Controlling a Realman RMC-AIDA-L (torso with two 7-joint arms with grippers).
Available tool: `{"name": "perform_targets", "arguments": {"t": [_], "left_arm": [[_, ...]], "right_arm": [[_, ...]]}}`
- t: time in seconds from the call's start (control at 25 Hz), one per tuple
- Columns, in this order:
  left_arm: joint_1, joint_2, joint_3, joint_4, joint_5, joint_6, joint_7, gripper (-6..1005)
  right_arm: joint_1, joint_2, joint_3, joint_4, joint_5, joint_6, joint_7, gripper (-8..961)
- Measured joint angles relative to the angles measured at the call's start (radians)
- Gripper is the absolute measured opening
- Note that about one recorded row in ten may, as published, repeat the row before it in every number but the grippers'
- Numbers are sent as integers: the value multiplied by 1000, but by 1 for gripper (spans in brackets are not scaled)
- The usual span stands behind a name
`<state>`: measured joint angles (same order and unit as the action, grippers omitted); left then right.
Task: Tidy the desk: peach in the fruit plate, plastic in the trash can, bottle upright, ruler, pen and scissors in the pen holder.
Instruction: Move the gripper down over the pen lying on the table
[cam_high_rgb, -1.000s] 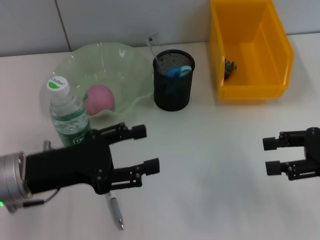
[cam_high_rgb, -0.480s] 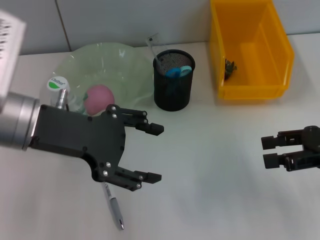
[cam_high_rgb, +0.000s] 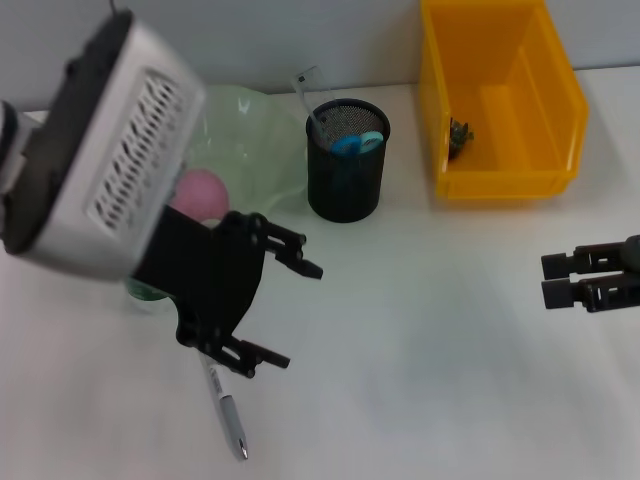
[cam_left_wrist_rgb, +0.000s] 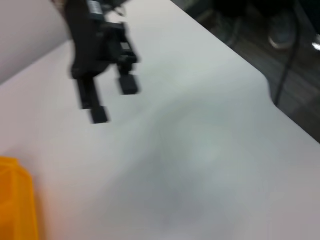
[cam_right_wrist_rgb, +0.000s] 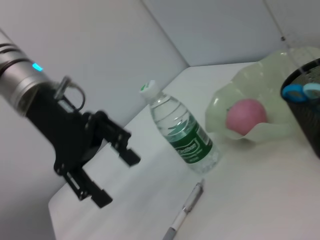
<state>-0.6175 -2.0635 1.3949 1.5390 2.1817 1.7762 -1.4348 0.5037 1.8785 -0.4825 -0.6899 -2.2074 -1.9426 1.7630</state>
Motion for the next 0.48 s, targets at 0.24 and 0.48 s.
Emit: {"name": "perform_targets", "arguments": {"t": [0.24, 0.48], "left_arm": [[4, -2, 94, 50, 75, -1, 25, 798], [22, -2, 199, 95, 178, -35, 72, 798]], "right_arm": [[10, -10, -9, 1, -1, 5, 29, 759], [23, -22, -2, 3, -15, 13, 40, 759]]}}
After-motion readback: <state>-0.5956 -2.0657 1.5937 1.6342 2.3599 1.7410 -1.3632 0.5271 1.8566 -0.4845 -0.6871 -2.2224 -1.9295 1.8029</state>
